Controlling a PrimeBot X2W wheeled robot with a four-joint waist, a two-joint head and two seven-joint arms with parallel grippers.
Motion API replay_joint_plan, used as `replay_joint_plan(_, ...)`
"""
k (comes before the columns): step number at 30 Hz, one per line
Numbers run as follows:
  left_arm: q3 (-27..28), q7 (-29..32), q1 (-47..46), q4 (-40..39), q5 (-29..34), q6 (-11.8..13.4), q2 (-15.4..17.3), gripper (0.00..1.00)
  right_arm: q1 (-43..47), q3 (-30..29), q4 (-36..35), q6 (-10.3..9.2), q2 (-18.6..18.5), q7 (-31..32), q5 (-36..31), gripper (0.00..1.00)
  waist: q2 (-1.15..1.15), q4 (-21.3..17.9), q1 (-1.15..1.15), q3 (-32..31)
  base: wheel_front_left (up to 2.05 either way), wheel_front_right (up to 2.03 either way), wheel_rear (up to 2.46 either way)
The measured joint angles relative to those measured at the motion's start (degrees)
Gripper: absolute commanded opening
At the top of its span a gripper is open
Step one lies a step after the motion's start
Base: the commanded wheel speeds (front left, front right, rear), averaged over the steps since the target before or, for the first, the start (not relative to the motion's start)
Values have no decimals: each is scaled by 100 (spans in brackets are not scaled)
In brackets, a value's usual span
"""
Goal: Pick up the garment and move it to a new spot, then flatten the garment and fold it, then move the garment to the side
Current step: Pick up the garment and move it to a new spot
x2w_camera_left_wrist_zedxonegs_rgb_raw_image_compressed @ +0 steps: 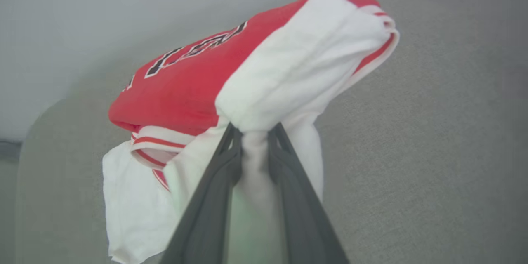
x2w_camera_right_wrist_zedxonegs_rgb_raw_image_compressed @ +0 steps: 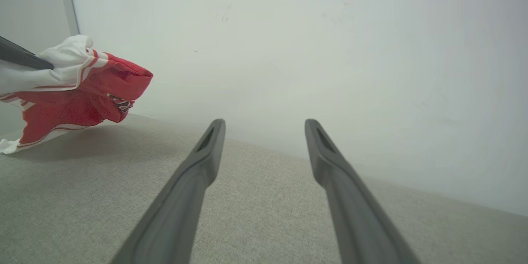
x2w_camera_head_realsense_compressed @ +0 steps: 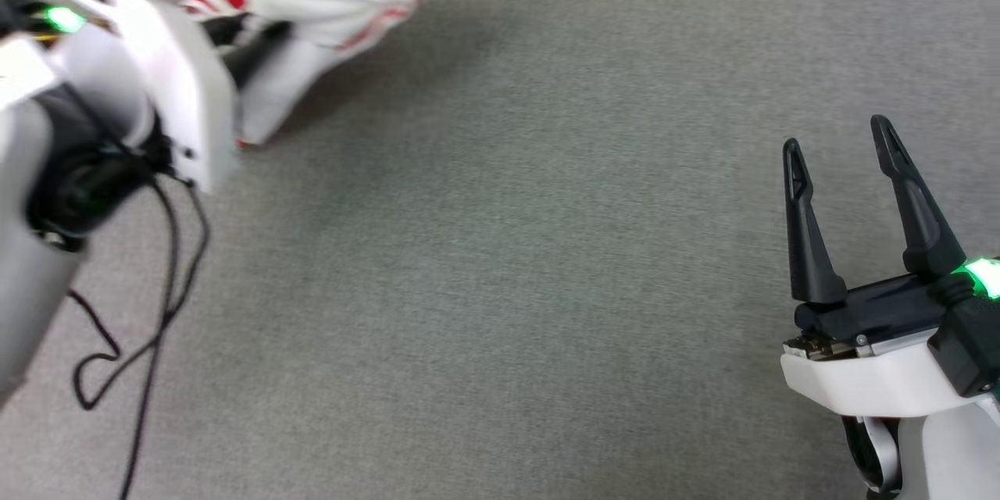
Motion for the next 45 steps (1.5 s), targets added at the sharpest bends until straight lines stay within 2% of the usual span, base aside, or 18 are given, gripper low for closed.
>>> replay_joint_plan(5,-641,132,-199,-521,124,0,-349,0,12,4,8,0,7,0,253,100,0,-325,0,-96,0,0,0)
replay_joint_plan(9,-1313,226,-347,-643,88,0,-816,0,-8,-32,7,0,7,0,410,100,0,-656,0,-110,0,0,0)
replay_joint_plan(18,-2769,-64,-1061,-246,0,0,-1684,0,-57,-123,-10,0,7,0,675,100,0,-1369,1,30,0,0,0)
replay_joint_plan(23,-3429,-448,-1237,168,-174,0,-2182,0,-88,-140,-18,0,7,0,747,100,0,-1567,1,187,0,0,0)
replay_joint_plan(28,-3797,-658,-1179,630,-258,0,-2510,0,-140,-138,-34,0,8,0,764,100,0,-1656,1,317,0,0,0)
replay_joint_plan(32,-3877,-523,-790,822,-223,1,-2760,0,-154,-162,-36,0,8,0,766,100,0,-1678,1,384,0,0,0)
replay_joint_plan(35,-3874,-350,-502,823,44,5,-2900,0,-156,-168,-16,0,8,0,764,100,0,-1662,1,394,0,0,0)
replay_joint_plan(36,-3872,-348,-456,832,111,5,-2936,53,-157,-168,-2,0,8,0,761,100,0,-1650,1,383,0,0,0)
replay_joint_plan(37,-3872,-404,-431,851,175,5,-2954,100,-157,-166,15,0,8,0,756,100,0,-1637,1,365,0,0,0)
replay_joint_plan(40,-3896,-922,-433,989,399,-2,-2998,100,-149,-166,62,0,8,0,742,100,0,-1595,1,271,0,0,0)
replay_joint_plan(43,-3780,-2005,-495,1295,664,11,-3099,100,-82,-189,113,0,9,0,693,100,0,-1542,1,120,0,0,0)
replay_joint_plan(45,-3602,-2643,-532,1500,828,123,-3178,100,1,-216,153,0,9,0,680,100,0,-1498,1,-2,0,0,0)
